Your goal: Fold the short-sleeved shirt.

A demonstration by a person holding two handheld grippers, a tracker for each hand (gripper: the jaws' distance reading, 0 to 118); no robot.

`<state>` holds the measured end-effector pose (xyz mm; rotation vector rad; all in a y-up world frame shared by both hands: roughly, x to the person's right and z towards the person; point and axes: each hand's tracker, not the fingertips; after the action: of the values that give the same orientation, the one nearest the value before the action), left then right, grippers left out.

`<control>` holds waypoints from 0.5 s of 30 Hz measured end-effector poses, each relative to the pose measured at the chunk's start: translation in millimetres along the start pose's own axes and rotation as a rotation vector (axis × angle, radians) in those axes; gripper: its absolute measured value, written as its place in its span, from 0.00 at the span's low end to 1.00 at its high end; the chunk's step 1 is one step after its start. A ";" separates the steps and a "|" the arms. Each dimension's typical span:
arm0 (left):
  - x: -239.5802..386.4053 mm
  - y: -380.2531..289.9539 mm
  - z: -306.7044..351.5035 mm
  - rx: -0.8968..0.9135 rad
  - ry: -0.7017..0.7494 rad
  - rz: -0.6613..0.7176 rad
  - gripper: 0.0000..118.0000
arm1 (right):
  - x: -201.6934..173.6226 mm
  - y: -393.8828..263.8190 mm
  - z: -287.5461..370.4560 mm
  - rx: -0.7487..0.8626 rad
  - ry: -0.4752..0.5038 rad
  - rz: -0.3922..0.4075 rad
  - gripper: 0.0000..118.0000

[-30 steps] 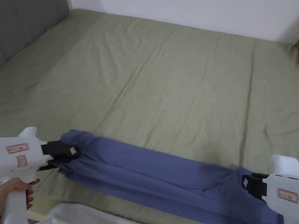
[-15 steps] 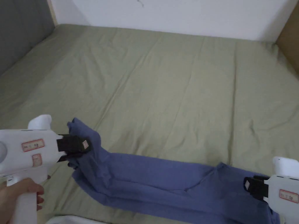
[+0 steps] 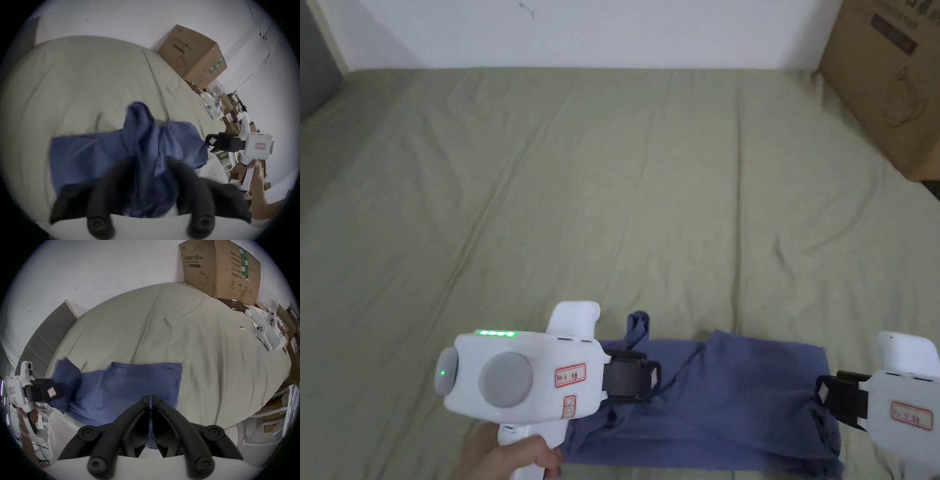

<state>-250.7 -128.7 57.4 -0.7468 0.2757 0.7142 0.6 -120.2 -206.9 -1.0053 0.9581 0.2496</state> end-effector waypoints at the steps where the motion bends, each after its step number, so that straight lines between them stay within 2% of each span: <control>1: 1.4 -1.4 -2.7 -0.005 -0.028 0.062 0.83 | 4.2 -4.0 0.1 0.001 -0.005 -0.015 0.02; 2: 1.3 -1.6 -0.8 -0.005 -0.039 0.078 0.91 | 6.8 -7.5 -0.6 0.002 -0.002 -0.015 0.02; 4: -1.9 -1.0 12.5 0.028 -0.127 0.082 0.91 | 7.5 -11.0 2.3 0.006 0.007 -0.013 0.02; 7: -12.4 3.8 33.4 0.071 -0.098 0.107 0.89 | 4.6 -9.9 0.2 0.011 0.005 0.004 0.02; 8: -18.3 5.1 39.4 0.100 -0.078 0.120 0.83 | 4.2 -9.8 0.1 0.014 0.005 0.008 0.02; 9: -25.2 5.3 47.1 0.132 -0.051 0.139 0.66 | 3.9 -9.4 -0.2 0.017 0.007 0.008 0.02; 10: -32.0 5.3 51.0 0.155 -0.030 0.151 0.25 | 1.8 -11.9 0.3 0.019 0.013 0.004 0.02; 11: -38.0 5.1 50.8 0.160 -0.007 0.160 0.04 | 1.4 -11.9 -0.5 0.019 0.019 0.000 0.02; 12: -41.7 3.8 46.4 0.132 0.043 0.169 0.04 | 0.9 -11.9 -1.8 0.020 0.023 -0.002 0.02; 15: -49.5 -5.9 27.4 0.062 0.066 0.177 0.04 | -2.6 -12.8 -6.0 0.017 0.029 -0.005 0.02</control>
<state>-283.4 -136.9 103.2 -0.6929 0.4264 0.8453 3.2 -131.4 -198.3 -0.9977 0.9823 0.2235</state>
